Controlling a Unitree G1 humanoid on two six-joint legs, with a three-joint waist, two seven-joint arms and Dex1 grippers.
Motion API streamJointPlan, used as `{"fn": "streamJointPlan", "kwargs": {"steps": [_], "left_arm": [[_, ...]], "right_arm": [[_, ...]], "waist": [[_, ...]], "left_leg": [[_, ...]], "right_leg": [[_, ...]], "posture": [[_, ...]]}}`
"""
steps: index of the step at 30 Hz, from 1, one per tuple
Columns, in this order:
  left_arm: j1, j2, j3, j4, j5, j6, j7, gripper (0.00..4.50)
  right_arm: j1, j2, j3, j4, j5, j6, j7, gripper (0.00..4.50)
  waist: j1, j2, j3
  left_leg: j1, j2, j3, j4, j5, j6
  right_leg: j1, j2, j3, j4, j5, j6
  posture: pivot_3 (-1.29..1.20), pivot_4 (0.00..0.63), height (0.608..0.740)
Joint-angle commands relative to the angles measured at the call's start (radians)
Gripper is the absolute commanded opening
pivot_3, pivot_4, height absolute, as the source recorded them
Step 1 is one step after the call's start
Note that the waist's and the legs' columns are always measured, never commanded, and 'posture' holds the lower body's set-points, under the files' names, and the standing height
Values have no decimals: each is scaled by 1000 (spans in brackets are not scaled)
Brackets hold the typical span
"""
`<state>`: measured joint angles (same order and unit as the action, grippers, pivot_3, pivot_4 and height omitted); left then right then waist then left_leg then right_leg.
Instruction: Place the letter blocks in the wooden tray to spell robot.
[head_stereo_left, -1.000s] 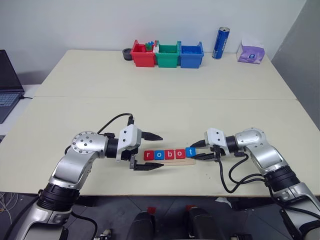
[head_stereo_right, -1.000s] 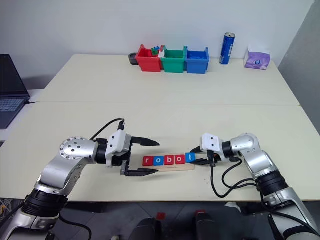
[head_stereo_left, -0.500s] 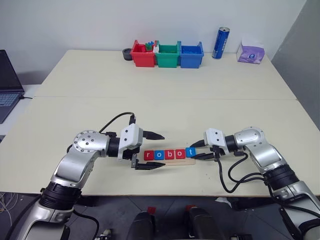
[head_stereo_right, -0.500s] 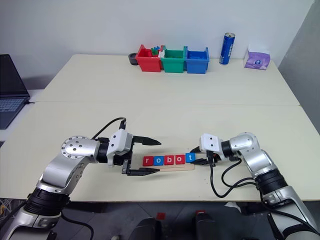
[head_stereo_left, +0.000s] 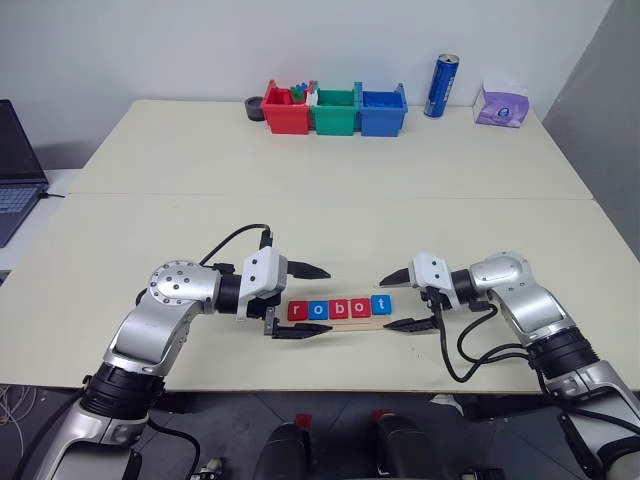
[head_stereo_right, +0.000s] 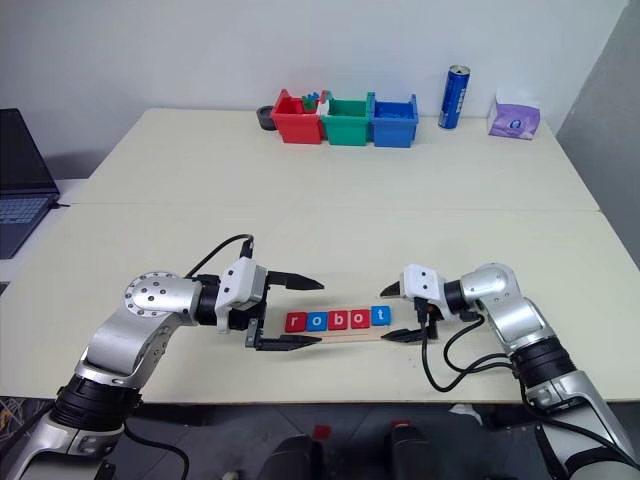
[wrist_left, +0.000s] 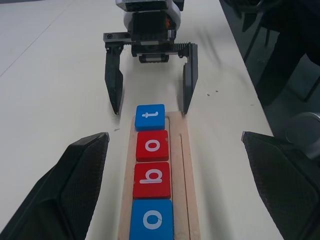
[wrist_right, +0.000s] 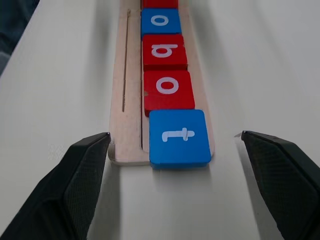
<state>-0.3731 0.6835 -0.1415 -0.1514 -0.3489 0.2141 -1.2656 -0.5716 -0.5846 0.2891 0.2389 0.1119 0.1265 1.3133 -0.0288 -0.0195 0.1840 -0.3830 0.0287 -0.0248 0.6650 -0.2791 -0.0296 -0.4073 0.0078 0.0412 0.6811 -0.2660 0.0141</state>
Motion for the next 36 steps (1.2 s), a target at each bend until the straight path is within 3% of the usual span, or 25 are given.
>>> {"fn": "streamJointPlan", "kwargs": {"steps": [1,5,15,36], "left_arm": [[-15,-3,-1,-22,-5,-6,3,4500],[-23,-7,-5,-16,-3,-8,1,4500],[-18,-2,-4,-21,-4,-11,2,4500],[-20,2,-1,-18,0,-9,6,4500]], "right_arm": [[-24,-13,-35,-31,33,22,9,4483],[-21,-14,-34,-37,35,32,9,3586],[-53,-24,-44,71,1,-42,-5,45],[-26,20,-8,55,-43,-91,-41,45]], "waist": [[0,0,0],[0,0,0],[0,0,0],[-1,0,0]], "left_leg": [[0,0,0,0,0,0],[0,0,0,0,0,0],[0,0,0,0,0,0],[0,0,0,0,0,0]], "right_leg": [[0,0,0,0,0,0],[0,0,0,0,0,0],[0,0,0,0,0,0],[0,0,0,0,0,0]], "posture": [[0,150,740],[0,150,740],[0,150,740],[0,150,740]]}}
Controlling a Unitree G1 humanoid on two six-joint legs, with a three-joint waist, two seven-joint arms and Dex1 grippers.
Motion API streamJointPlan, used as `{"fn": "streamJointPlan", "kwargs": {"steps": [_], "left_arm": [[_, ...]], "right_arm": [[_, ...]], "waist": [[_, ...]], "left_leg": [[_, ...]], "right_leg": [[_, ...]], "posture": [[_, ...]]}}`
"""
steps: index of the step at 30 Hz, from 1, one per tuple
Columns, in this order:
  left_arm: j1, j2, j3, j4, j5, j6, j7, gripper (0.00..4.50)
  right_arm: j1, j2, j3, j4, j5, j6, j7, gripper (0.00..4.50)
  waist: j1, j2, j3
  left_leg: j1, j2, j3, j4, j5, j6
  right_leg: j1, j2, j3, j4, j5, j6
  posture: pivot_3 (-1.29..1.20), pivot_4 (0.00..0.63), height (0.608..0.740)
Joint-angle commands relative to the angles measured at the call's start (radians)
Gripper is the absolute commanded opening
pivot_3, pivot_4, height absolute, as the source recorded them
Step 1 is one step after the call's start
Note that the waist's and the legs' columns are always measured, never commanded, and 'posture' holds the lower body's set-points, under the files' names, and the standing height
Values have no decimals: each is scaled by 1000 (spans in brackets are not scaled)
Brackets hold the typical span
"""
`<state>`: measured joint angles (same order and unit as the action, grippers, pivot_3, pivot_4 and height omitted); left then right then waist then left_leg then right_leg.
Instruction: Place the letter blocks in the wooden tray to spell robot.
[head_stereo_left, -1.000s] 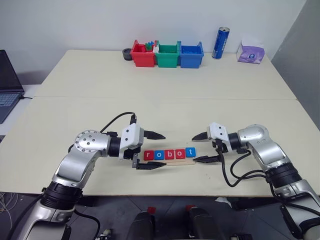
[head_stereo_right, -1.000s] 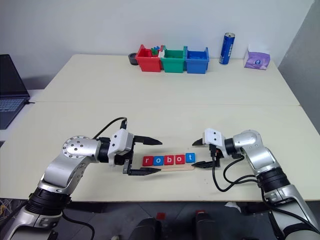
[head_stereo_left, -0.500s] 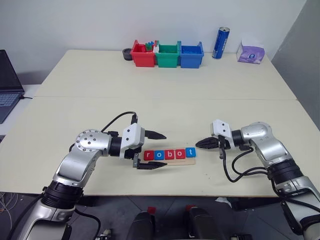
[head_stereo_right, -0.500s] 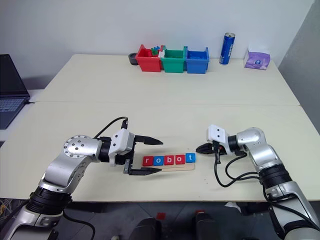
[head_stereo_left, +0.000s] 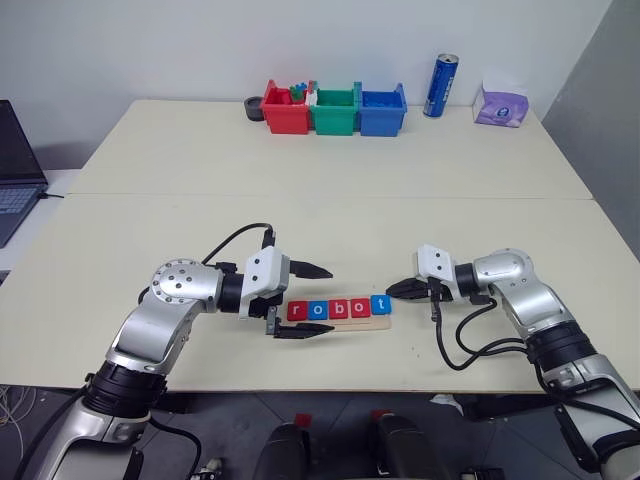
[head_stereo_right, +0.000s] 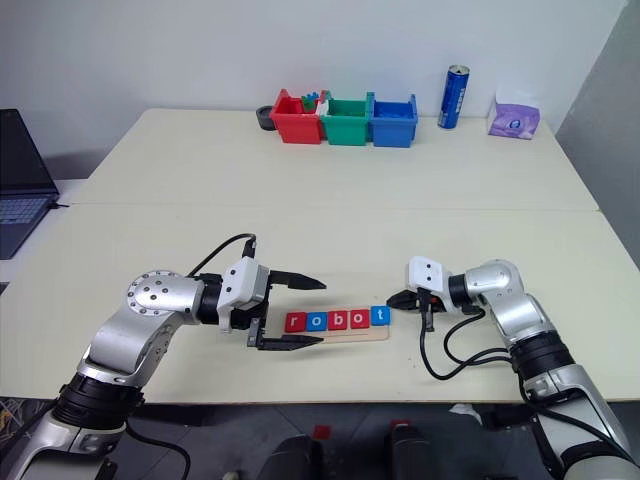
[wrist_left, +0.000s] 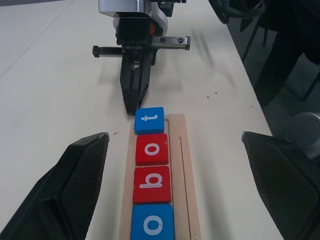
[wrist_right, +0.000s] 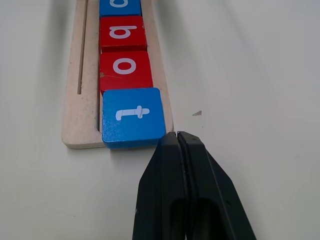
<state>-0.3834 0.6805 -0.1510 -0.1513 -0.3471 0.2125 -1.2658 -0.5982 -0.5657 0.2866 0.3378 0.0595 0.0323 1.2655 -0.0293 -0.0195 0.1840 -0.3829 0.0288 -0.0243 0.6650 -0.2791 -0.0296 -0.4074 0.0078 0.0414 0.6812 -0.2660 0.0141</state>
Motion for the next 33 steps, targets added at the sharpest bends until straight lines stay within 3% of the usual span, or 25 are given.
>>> {"fn": "streamJointPlan", "kwargs": {"steps": [1,12,19,25,33], "left_arm": [[-10,4,9,-18,-2,-8,6,4500],[-12,5,7,-11,2,-13,7,4500],[-13,4,5,-8,3,-13,4,4500],[-12,2,4,-6,6,-16,4,4500],[-9,-2,2,-6,6,-19,3,4500]], "right_arm": [[2,1,-5,-49,11,7,6,45],[35,11,-1,-125,18,53,-11,45],[7,3,-22,-65,-4,23,-55,45],[-18,-64,-54,-12,10,0,-43,45],[124,-182,-64,-274,116,142,91,45]], "waist": [[0,0,0],[0,0,0],[0,0,0],[0,0,0],[1,0,0]], "left_leg": [[0,0,0,0,0,0],[0,0,0,0,0,0],[0,0,0,0,0,0],[0,0,0,0,0,0],[0,0,0,0,0,0]], "right_leg": [[0,0,0,0,0,0],[0,0,0,0,0,0],[0,0,0,0,0,0],[0,0,0,0,0,0],[0,0,0,0,0,0]], "posture": [[0,150,740],[0,150,740],[0,150,740],[0,150,740],[0,150,740]]}}
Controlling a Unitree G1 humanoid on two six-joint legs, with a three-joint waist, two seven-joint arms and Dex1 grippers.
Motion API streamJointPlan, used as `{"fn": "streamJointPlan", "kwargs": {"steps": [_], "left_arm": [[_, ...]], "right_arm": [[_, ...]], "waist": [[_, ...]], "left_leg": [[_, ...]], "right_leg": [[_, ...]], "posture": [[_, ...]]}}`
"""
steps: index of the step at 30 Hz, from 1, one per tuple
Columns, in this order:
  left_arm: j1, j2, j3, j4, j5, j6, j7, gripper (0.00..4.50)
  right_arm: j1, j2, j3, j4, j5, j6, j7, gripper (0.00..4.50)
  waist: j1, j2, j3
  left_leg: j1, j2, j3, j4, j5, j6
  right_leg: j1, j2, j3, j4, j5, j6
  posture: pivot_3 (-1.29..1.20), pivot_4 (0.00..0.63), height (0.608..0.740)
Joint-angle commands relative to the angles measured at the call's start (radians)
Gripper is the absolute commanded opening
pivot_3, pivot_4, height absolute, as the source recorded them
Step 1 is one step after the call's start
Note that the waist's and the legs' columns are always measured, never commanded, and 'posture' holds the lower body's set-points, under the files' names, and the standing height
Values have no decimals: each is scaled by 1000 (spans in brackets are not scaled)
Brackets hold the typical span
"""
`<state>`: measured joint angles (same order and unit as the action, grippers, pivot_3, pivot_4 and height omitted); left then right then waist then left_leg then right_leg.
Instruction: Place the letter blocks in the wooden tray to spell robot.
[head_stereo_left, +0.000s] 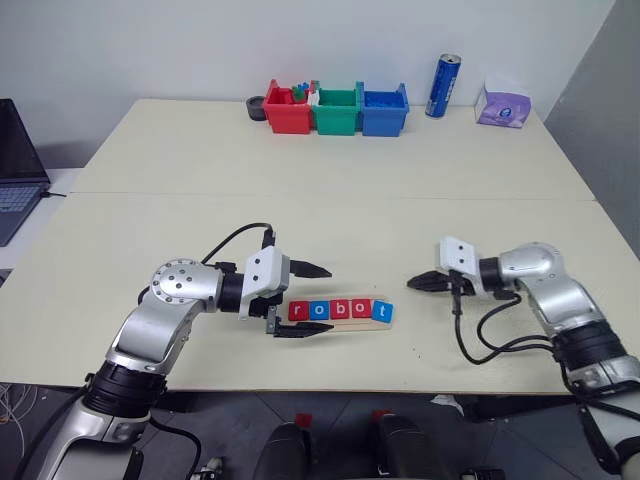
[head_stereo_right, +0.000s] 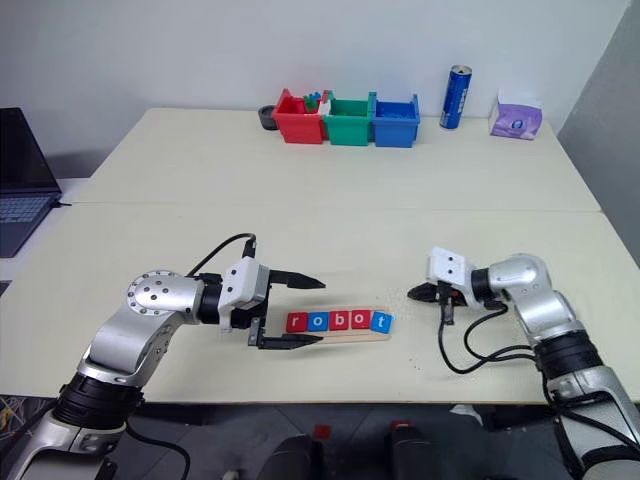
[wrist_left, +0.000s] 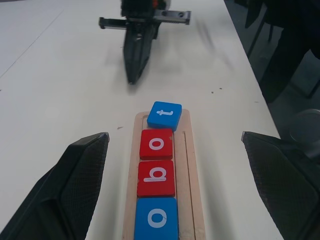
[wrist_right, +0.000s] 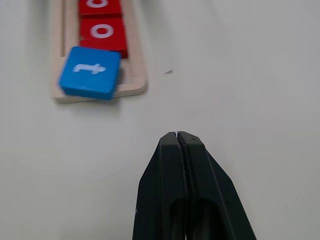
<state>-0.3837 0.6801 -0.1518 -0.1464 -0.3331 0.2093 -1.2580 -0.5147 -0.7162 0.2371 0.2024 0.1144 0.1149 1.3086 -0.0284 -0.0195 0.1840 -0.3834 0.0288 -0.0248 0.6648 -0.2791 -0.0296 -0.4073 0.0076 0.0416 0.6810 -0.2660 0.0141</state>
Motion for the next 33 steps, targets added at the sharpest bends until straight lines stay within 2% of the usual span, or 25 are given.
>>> {"fn": "streamJointPlan", "kwargs": {"steps": [1,6,14,33], "left_arm": [[-10,-2,2,-10,-7,-16,-5,4500],[-18,-7,-2,-5,-5,-17,-7,4500],[-15,-4,-1,-10,-5,-14,-9,4500],[-8,-5,-3,-21,-4,-12,-2,4500]], "right_arm": [[61,-37,-12,-183,75,88,51,45],[112,-23,7,-306,93,168,29,45],[129,36,54,-362,74,202,-25,45],[79,103,85,-251,-9,100,-142,45]], "waist": [[0,0,0],[-4,0,0],[-2,0,0],[-2,0,0]], "left_leg": [[0,0,0,0,0,0],[1,0,-1,0,0,0],[1,0,0,1,0,0],[1,0,0,1,0,0]], "right_leg": [[0,0,0,0,0,0],[0,1,0,1,0,0],[0,1,0,0,0,0],[0,1,-1,0,0,0]], "posture": [[0,150,740],[0,150,740],[0,150,740],[0,150,740]]}}
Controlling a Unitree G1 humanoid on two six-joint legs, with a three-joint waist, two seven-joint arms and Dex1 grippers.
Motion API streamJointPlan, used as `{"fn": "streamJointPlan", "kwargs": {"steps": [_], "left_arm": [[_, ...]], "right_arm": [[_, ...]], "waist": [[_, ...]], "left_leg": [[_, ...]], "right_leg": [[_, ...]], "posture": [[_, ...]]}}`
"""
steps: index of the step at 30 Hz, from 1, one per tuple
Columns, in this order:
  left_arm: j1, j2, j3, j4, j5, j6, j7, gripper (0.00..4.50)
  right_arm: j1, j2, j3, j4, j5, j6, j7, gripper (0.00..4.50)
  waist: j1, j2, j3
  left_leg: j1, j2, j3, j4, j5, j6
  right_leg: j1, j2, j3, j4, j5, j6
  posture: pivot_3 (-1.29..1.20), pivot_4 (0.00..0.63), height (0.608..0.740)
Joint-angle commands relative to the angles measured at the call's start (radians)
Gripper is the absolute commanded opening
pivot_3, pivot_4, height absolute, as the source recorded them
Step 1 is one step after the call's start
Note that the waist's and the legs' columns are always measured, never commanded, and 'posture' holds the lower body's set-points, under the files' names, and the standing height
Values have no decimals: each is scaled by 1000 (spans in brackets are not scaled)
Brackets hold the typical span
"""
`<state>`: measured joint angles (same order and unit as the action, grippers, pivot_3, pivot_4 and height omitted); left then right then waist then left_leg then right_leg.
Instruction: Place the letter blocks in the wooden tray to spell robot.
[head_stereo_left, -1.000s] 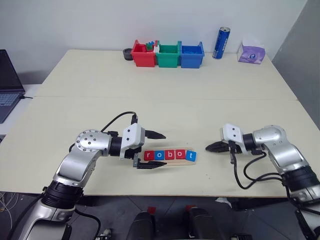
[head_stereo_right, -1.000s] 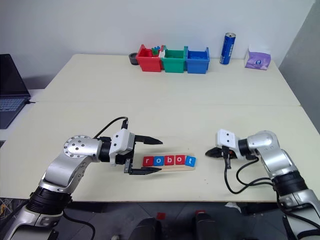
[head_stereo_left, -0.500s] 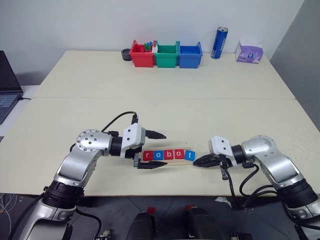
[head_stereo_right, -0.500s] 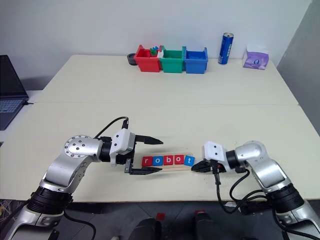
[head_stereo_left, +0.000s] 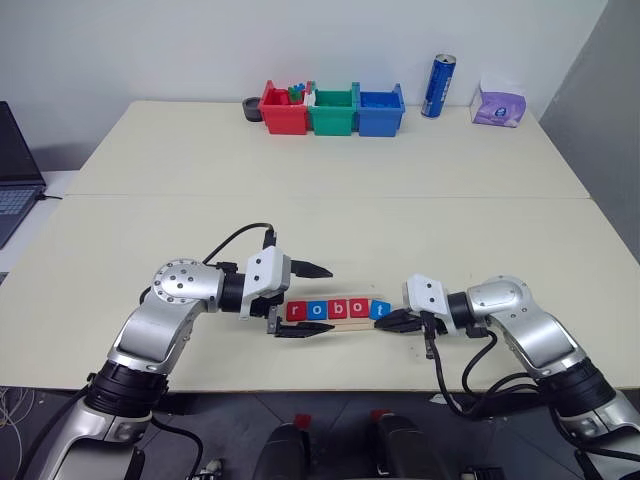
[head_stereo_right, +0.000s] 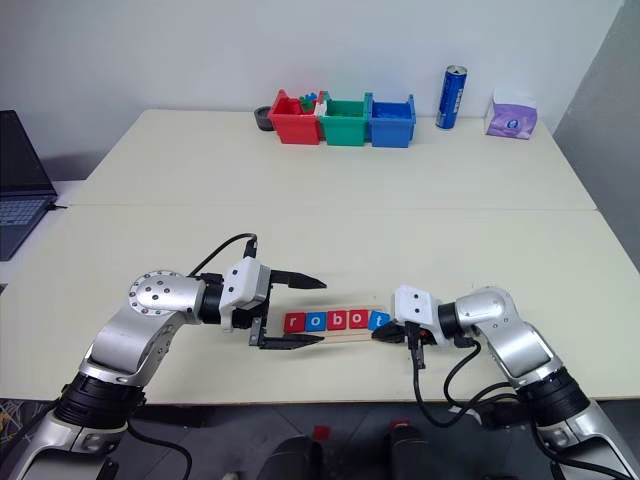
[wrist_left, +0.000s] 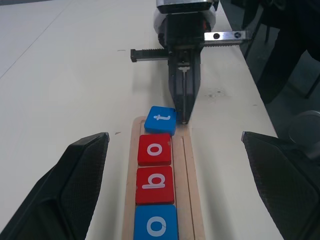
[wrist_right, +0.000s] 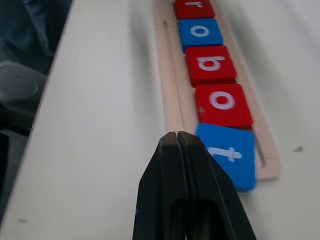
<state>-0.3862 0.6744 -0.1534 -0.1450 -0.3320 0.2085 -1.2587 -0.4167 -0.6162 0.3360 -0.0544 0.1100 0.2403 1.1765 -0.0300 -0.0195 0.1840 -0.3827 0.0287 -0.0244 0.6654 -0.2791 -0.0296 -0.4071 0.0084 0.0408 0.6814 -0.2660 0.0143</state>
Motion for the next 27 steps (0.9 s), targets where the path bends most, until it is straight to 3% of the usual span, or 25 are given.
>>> {"fn": "streamJointPlan", "kwargs": {"steps": [1,10,16,27], "left_arm": [[-5,1,-1,-21,-5,-12,-3,4500],[-7,2,1,-17,-5,-12,-4,4500],[-5,3,3,-12,-3,-16,-3,4500],[-19,-9,-4,5,8,-26,1,4500]], "right_arm": [[-21,3,-15,9,-5,-29,-9,45],[-6,-34,-26,-43,38,8,45,45],[-8,-107,-81,-117,156,150,111,45],[-90,-50,-58,87,36,41,9,45]], "waist": [[0,0,0],[0,0,0],[0,0,0],[0,0,0]], "left_leg": [[0,0,0,0,0,0],[0,0,0,0,0,0],[0,0,-1,0,0,0],[0,0,0,0,0,0]], "right_leg": [[0,0,0,0,0,0],[0,0,0,0,0,0],[0,0,0,0,0,0],[0,0,0,0,0,0]], "posture": [[0,150,740],[0,150,740],[0,150,740],[0,150,740]]}}
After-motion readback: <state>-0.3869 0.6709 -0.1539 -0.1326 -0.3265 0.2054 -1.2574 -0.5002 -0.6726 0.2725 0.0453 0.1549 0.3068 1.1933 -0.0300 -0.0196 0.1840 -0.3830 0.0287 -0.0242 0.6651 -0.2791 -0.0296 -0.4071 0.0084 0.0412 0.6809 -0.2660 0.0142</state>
